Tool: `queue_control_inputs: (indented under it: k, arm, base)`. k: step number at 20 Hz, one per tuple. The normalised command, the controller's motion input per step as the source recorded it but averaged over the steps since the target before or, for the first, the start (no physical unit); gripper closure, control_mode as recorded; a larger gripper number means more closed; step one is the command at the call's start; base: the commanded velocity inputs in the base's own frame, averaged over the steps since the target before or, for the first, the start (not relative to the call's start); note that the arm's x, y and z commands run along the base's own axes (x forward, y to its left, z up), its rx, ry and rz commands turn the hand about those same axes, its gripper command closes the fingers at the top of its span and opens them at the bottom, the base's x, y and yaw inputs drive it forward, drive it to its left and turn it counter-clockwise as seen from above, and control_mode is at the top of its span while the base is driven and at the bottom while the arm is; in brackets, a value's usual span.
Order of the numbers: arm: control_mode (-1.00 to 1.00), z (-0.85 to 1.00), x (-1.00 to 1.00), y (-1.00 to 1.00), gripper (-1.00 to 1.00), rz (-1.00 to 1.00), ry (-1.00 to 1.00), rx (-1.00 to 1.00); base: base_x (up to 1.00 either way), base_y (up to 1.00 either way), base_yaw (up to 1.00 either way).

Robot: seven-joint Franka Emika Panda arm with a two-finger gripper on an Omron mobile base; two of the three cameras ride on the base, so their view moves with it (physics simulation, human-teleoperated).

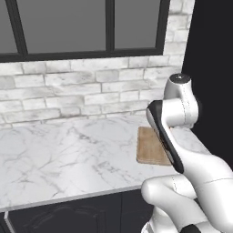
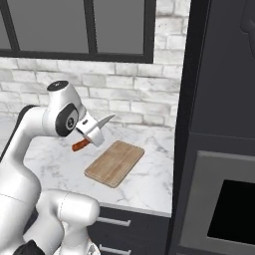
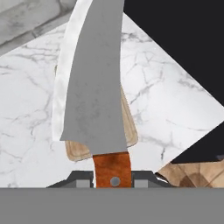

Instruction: Open the drawer on the right and place the cutting tools on the cutting board.

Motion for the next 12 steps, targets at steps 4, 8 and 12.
queue_control_inputs:
  k: [4, 8, 12]
  arm:
    - [-1.00, -0.23, 0.17, -0.08, 1.00, 0.00, 0.00, 0.00]
    - [-1.00, -0.33, 0.10, 0.00, 1.00, 0.00, 0.00, 0.05]
    - [-1.00, -0.41, 0.07, 0.00, 1.00, 0.00, 0.00, 0.05]
  base:
    - [0.00, 0.00, 0.00]
    - [0.00, 0.00, 0.00]
    - [0.00, 0.00, 0.00]
